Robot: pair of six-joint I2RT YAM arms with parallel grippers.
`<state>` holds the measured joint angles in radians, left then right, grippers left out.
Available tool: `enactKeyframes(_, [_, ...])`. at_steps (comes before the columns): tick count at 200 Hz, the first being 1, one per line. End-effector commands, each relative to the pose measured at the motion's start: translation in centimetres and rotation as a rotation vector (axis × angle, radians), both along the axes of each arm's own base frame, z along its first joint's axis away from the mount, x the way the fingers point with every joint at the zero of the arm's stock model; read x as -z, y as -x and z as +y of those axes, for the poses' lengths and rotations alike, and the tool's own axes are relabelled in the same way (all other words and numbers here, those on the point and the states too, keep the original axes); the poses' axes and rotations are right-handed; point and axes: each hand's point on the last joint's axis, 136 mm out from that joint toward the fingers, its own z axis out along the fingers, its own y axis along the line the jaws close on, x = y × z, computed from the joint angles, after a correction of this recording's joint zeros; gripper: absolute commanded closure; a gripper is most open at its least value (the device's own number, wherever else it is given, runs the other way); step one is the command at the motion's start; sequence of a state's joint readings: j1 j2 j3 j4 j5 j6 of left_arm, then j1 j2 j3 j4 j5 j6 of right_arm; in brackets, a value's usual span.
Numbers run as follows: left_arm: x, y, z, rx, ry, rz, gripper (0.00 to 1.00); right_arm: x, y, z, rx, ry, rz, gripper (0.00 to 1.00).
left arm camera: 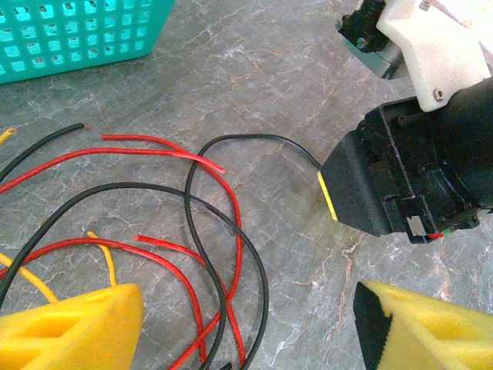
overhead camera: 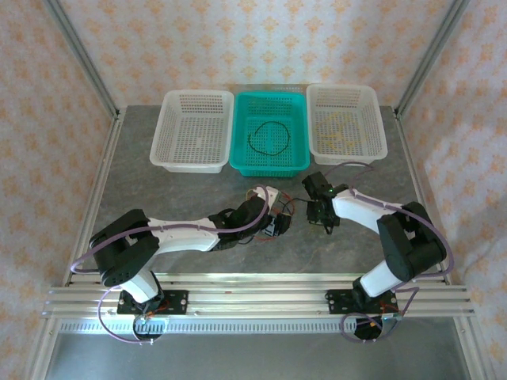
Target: Untangle the cables
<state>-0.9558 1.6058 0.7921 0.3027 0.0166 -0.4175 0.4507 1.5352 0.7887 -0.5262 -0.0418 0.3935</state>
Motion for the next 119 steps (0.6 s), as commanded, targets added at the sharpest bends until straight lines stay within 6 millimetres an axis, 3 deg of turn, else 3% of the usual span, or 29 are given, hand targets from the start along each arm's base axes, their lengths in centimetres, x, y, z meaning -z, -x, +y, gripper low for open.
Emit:
enactKeyframes(1, [-0.5,-0.4,-0.2,-0.011,-0.023,-0.026,0.26,1.4,1.1,-0.6,0.009,0.021,0.049,0.76])
enactKeyframes(63, [-1.6,-1.4,0.0,-0.056,-0.021,-0.049,0.26,-0.6,0.1,-1.0,0.035,0.028,-0.039,0.94])
enactKeyframes(85, [-2.2,-2.0,0.2,-0.066,-0.017,-0.059,0.26,-2.5,-0.8,-1.1,0.034,0.015,-0.12,1.0])
enactKeyframes(119, [-3.2,-3.3,1.3,-0.094,0.006,-0.07,0.25,-6.3,-1.8,-0.7,0.01,-0.038,-0.268,1.0])
